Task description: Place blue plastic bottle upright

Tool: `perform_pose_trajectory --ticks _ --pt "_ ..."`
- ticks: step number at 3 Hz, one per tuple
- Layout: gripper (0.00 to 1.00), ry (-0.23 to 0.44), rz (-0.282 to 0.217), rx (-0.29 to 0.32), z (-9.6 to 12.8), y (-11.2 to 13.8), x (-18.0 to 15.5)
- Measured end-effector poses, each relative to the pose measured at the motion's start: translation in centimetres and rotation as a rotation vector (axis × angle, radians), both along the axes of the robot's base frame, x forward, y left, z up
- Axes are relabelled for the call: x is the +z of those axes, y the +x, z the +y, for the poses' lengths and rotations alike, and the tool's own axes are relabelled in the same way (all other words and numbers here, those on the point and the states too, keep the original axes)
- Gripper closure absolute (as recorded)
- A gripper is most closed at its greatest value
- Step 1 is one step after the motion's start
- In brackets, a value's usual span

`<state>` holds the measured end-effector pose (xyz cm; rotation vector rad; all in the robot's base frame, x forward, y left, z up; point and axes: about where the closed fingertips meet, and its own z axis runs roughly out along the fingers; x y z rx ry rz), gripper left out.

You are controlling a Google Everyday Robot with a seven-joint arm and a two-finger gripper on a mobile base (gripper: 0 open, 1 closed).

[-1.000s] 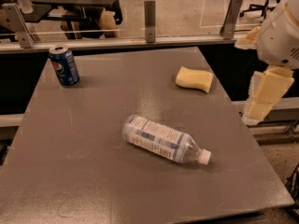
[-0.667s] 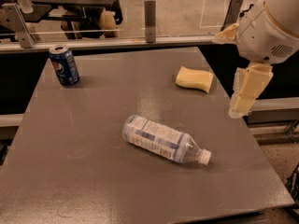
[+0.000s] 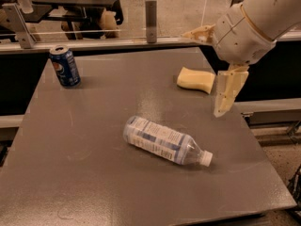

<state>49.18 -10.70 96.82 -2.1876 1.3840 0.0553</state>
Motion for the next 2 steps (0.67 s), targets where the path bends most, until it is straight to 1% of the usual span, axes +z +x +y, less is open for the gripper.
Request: perform_pose_trajectory --ticks 1,2 --pt "0.00 -0.035 -0.051 0.198 1.3 -1.1 -0.6" --pt "0.00 -0.097 -0.140 0.382 2.2 -2.2 -1.3"
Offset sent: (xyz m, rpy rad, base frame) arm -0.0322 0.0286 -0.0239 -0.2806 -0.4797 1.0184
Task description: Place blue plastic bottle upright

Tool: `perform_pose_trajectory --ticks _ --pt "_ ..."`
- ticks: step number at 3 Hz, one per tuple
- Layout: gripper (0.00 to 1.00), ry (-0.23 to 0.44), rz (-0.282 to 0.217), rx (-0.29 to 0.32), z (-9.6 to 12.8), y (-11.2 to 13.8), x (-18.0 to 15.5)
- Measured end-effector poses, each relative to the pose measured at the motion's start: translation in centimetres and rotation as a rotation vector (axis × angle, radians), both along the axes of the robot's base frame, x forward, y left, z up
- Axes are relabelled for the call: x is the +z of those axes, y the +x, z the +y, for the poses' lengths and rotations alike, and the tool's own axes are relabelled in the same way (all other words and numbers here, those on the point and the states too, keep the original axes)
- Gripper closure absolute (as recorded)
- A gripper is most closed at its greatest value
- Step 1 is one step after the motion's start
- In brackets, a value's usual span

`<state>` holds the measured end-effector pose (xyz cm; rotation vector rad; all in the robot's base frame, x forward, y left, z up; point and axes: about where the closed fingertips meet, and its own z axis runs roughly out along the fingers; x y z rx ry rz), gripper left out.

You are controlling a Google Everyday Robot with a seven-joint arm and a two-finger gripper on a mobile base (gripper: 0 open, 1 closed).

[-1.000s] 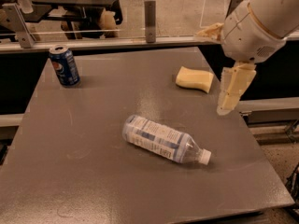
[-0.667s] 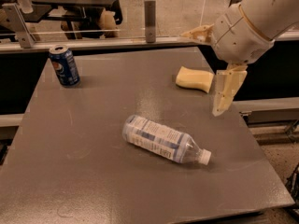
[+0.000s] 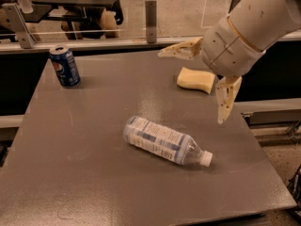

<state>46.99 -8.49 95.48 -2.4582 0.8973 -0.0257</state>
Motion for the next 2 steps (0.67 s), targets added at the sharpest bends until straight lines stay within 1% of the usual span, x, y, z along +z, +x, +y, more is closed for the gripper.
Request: perform_pose_trajectory --ticks 2 --pt "0.00 -0.106 -0.183 0.346 1.20 -0.31 -1.53"
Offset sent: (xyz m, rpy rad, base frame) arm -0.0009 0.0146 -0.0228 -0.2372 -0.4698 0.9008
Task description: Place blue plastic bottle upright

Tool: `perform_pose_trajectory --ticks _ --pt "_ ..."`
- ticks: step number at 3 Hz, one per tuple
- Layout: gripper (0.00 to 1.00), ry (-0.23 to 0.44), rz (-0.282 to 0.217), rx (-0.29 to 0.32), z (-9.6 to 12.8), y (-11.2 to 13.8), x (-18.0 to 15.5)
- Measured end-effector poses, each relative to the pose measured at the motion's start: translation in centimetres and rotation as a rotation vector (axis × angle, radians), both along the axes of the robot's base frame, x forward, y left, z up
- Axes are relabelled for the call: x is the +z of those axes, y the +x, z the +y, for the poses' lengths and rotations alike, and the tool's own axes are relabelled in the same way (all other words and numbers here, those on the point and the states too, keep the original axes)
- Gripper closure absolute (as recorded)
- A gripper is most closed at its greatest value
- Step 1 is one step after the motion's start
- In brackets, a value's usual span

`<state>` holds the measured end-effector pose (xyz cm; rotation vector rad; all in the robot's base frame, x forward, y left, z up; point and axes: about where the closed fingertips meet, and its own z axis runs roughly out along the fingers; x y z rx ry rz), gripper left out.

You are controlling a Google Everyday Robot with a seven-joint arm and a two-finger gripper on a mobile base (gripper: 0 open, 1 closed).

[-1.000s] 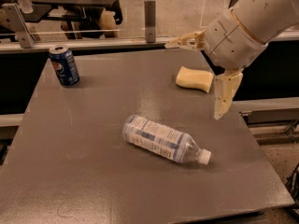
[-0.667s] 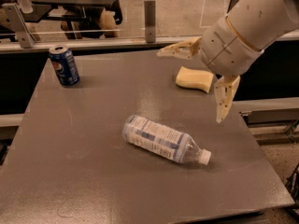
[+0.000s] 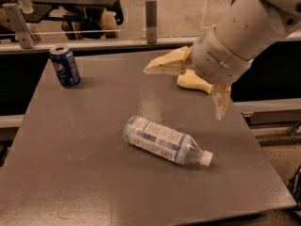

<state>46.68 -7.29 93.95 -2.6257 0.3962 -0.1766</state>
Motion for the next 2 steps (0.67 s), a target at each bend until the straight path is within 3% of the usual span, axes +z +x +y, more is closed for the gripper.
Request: perform_pose_trajectory --ticks 1,2 --pt "0.00 -0.016 -0.038 0.076 0.20 -0.06 0.09" --pt "0.00 -0.016 -0.038 0.076 0.21 -0.06 0.09"
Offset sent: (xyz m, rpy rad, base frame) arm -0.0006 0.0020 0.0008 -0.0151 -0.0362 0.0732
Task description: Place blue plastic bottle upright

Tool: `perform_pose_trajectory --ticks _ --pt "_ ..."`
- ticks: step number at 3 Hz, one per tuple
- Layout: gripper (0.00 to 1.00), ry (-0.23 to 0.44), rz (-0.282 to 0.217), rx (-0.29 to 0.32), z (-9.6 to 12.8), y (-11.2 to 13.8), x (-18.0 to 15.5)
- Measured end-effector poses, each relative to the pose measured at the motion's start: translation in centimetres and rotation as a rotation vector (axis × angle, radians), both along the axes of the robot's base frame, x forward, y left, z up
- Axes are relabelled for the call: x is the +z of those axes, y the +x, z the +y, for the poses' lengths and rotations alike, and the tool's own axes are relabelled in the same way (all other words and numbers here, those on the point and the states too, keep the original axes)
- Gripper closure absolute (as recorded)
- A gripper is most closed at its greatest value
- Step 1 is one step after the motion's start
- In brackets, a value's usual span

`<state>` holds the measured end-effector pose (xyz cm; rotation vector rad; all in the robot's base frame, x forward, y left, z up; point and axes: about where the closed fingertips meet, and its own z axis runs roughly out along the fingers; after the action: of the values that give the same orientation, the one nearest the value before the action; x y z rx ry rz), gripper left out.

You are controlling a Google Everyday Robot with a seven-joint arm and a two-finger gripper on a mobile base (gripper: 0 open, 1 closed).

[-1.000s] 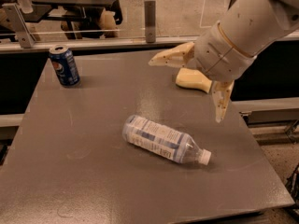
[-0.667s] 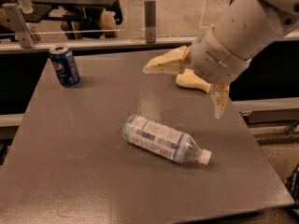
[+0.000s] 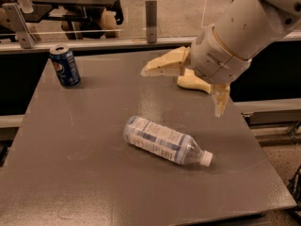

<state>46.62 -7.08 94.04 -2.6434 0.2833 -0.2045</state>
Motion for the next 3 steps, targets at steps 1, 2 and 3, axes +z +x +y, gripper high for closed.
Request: perform_pose_trajectory --ticks 1,2,3 --pt "0.00 -0.018 -0.026 0.039 0.6 -0.1 0.2" --pt "0.00 -0.096 -0.054 0.167 1.5 -1.0 0.1" --pt "0.00 -0.194 -0.068 0.361 2.3 -2.4 -0.8"
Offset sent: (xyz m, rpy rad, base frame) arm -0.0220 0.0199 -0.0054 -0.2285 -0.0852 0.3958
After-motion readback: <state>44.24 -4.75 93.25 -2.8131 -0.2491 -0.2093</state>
